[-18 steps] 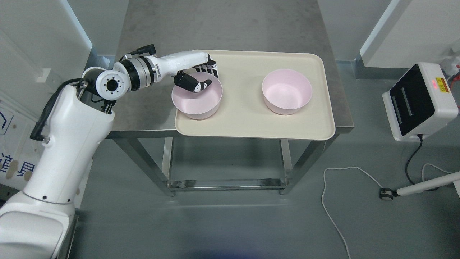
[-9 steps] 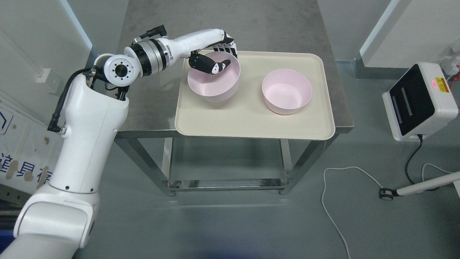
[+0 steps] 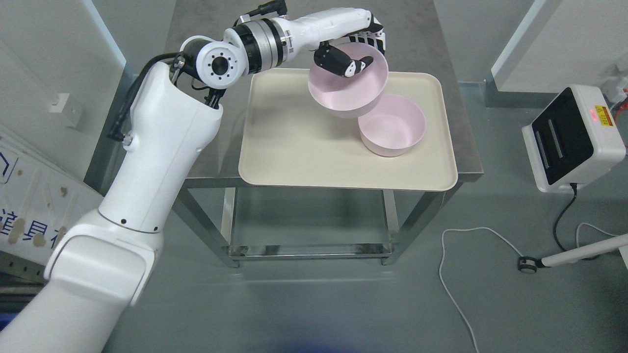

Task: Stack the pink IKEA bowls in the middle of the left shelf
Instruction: 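Lift the pink bowl with the left hand and place it into the other bowl, then release the bowl and move the left hand under the stacked bowls' rim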

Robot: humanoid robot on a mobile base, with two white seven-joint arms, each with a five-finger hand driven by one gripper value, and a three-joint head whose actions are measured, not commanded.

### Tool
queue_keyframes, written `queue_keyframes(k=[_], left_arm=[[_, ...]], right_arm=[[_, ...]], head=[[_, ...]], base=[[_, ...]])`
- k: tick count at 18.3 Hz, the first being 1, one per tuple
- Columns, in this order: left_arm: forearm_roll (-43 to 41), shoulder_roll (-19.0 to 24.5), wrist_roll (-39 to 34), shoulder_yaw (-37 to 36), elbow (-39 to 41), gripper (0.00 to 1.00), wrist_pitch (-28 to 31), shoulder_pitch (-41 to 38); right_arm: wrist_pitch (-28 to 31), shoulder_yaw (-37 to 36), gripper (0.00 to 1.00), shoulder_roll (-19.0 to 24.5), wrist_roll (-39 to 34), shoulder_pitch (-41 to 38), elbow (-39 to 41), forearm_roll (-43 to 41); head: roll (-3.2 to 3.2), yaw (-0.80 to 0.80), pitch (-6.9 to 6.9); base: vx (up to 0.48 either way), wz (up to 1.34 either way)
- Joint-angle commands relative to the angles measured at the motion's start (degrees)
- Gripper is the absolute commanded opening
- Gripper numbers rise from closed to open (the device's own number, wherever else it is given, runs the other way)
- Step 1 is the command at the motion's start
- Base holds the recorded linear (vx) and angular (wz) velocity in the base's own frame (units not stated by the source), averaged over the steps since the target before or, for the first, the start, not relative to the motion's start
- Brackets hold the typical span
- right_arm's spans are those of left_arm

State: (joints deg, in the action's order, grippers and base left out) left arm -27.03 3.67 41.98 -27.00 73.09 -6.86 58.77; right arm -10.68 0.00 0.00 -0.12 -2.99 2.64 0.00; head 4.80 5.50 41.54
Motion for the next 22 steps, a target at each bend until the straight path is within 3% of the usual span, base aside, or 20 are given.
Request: queue_keyframes(k=[1,16,19,22], left_arm=[[-0.4,-2.7,-2.5,-17.6,-8.4,0.02,-0.1,4.4],[-0.9,-2.7,-7.1,-17.0,-11.4,0.07,0.3,6.2],[-1.0,-2.7,-8.9,-16.9,-12.3,0.19,0.3,6.1],[-1.1,-2.7,-8.9,-15.2,-12.5,0.50,0.1,6.1]], right_arm=[[0.0,-0.5,1.00,-1.0,-0.1,0.0,0.0,0.4],[0.0,-0.5,1.00,-1.0,-0.1,0.0,0.0,0.4],[0.0,-0.6,1.00,-1.0,-0.1,0.0,0.0,0.4],[0.0,-0.5,1.00,-1.0,-0.1,0.0,0.0,0.4]], head=[[0.00,0.00,0.00],[0.00,0.00,0.00],[0.00,0.00,0.00],[0.00,0.00,0.00]], base=[[0.000,0.00],[0.000,0.00],[0.000,0.00],[0.000,0.00]])
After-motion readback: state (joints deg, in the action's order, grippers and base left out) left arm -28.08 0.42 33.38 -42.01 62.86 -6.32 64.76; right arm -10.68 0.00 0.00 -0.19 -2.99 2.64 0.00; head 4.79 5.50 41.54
